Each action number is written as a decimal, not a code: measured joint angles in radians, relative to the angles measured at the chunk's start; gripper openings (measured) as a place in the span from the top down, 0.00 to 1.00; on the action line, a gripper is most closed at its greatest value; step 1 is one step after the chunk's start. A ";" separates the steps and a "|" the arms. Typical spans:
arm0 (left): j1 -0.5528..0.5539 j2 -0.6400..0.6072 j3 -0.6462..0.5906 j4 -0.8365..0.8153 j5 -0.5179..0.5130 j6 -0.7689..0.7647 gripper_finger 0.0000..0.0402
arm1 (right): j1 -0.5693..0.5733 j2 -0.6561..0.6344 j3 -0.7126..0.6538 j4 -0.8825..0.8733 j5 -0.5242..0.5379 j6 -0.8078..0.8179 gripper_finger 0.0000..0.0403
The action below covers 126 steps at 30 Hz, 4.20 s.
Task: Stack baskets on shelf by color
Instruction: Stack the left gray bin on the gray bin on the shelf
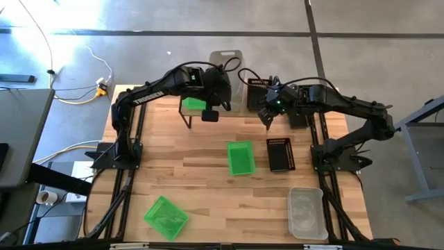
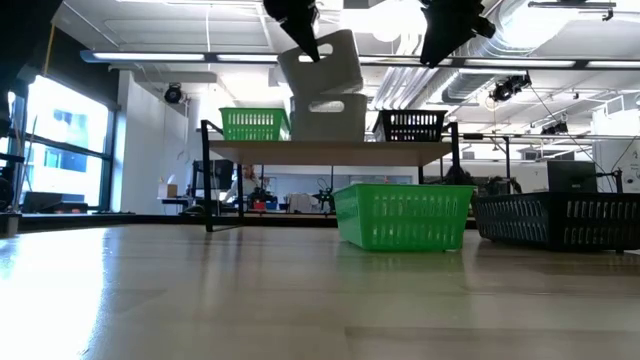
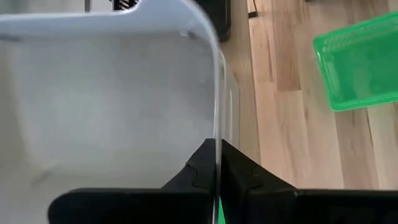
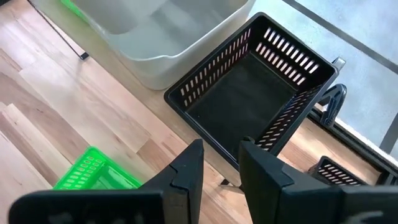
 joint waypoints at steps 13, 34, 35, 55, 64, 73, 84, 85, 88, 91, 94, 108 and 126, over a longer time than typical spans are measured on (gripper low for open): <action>0.003 0.058 0.000 -0.031 0.009 -0.002 1.00 | 0.000 0.000 0.000 -0.019 -0.002 0.006 0.78; -0.006 0.061 0.000 -0.035 0.010 -0.017 0.95 | 0.000 0.000 0.000 -0.042 -0.001 0.006 0.78; -0.006 0.061 0.000 -0.035 0.010 -0.017 0.94 | 0.000 0.000 0.000 -0.042 -0.001 0.006 0.78; -0.006 0.061 0.000 -0.067 0.010 -0.052 0.74 | 0.000 0.000 0.000 -0.059 -0.005 0.006 0.78; -0.018 0.061 0.065 -0.039 -0.101 -0.042 0.74 | 0.000 0.000 0.000 -0.058 -0.004 0.006 0.78; -0.001 0.034 0.161 -0.203 -0.268 -0.227 0.74 | 0.000 0.000 0.000 -0.060 -0.004 0.005 0.78; 0.117 0.041 0.154 -0.284 -0.115 -0.563 0.74 | 0.000 0.000 0.000 -0.066 -0.004 -0.059 0.78; 0.125 0.046 0.153 -0.284 -0.115 -0.586 0.74 | 0.000 0.000 0.000 -0.066 -0.003 -0.073 0.78; 0.147 0.044 0.153 -0.285 -0.100 -0.645 0.74 | -0.001 0.000 0.000 -0.066 -0.003 -0.103 0.78; 0.166 0.044 0.153 -0.285 -0.077 -0.731 0.74 | -0.001 0.000 0.000 -0.066 -0.003 -0.131 0.78; 0.179 0.044 0.153 -0.285 -0.044 -0.823 0.74 | -0.001 0.000 0.000 -0.065 -0.003 -0.154 0.78; 0.185 0.126 0.154 -0.284 0.013 -0.888 0.74 | -0.023 0.000 0.000 -0.065 -0.005 -0.205 0.78; 0.145 0.128 0.154 -0.269 0.058 -0.884 0.74 | -0.029 0.000 0.000 -0.064 0.002 -0.231 0.78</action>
